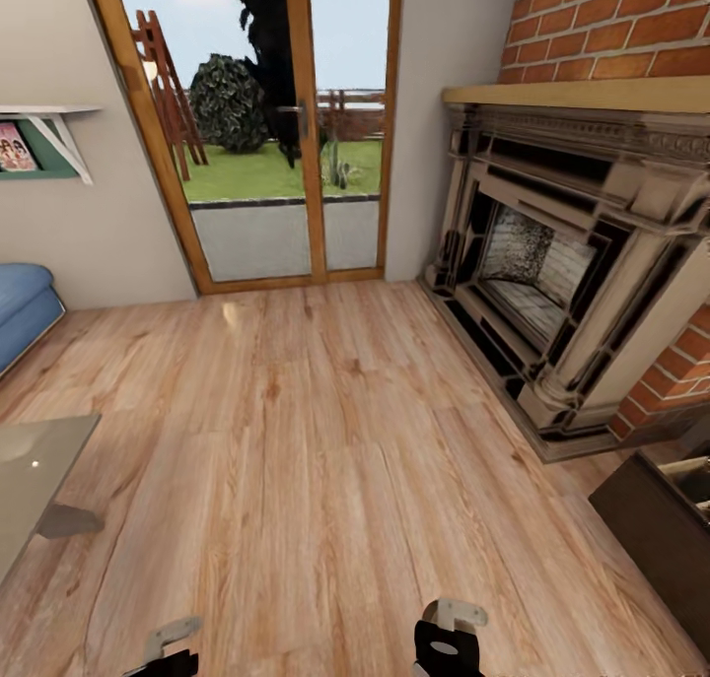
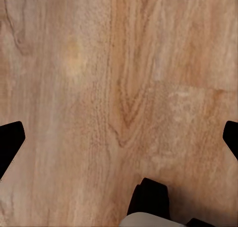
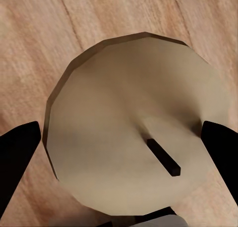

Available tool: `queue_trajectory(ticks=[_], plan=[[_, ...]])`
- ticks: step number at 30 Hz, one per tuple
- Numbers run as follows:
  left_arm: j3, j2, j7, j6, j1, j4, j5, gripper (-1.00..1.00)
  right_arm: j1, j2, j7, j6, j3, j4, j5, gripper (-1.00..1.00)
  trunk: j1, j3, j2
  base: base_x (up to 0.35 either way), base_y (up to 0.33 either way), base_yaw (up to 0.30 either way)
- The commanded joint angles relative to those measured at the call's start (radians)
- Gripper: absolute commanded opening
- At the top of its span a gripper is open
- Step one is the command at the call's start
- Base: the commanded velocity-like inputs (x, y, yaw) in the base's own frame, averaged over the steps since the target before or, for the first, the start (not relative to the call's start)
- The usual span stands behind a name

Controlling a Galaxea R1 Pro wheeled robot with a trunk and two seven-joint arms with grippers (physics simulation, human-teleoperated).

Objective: Place each of the two pumpkins and all three candles from the living room inside a cabinet in the living room (use any cabinet), then make sure every cabinet is closed, and position the cauldron so it is next to a table in the living room.

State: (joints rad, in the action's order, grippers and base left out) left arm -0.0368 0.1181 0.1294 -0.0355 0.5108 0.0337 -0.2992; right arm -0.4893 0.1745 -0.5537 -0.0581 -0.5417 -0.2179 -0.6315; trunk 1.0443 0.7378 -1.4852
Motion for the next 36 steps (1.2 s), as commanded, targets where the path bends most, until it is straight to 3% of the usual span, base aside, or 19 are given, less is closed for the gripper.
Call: queue_trajectory(ticks=[1,36], plan=[[0.000,0.000,0.000,0.000,-0.001,0.000,0.000,1.00,0.000,0.000,0.002,-0.001,0.000,0.000,0.000,-1.00,0.000,0.000,0.000,0.063,0.063,-0.199],[0.000,0.000,0.000,-0.001,-0.003,0.000,0.000,1.00,0.000,0.000,0.002,0.000,0.003,0.000,-0.005,-1.00,0.000,0.000,0.000,-0.011,0.003,-0.276]])
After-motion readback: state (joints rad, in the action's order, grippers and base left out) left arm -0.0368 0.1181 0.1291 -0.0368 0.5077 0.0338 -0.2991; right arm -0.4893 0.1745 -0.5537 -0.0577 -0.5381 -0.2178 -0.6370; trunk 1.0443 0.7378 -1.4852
